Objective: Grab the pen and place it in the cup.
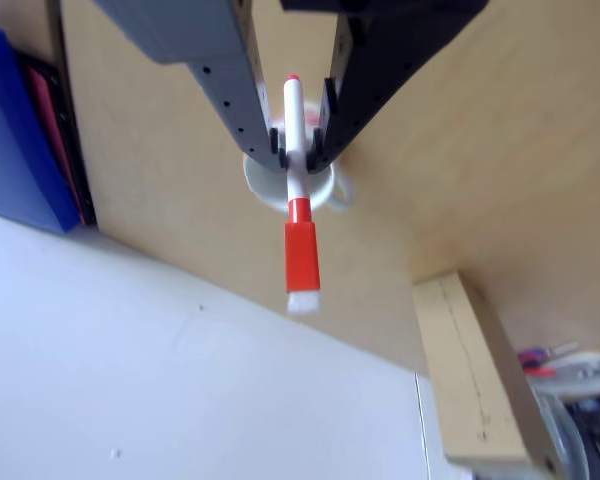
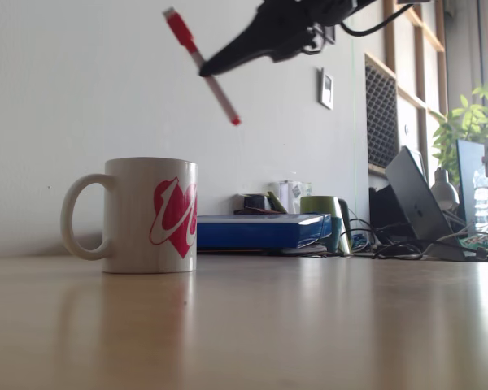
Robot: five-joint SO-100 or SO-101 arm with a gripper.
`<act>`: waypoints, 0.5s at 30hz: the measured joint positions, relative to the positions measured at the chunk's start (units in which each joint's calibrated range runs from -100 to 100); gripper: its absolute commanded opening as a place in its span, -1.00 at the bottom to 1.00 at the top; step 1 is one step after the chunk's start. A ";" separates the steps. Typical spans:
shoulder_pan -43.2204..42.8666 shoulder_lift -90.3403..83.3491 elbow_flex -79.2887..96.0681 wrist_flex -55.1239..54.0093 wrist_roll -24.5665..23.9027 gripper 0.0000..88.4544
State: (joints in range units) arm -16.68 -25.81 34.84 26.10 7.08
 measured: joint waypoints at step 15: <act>-0.81 22.32 -16.67 -8.31 -5.08 -0.98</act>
State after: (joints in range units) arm -17.49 -3.49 18.17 17.80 2.00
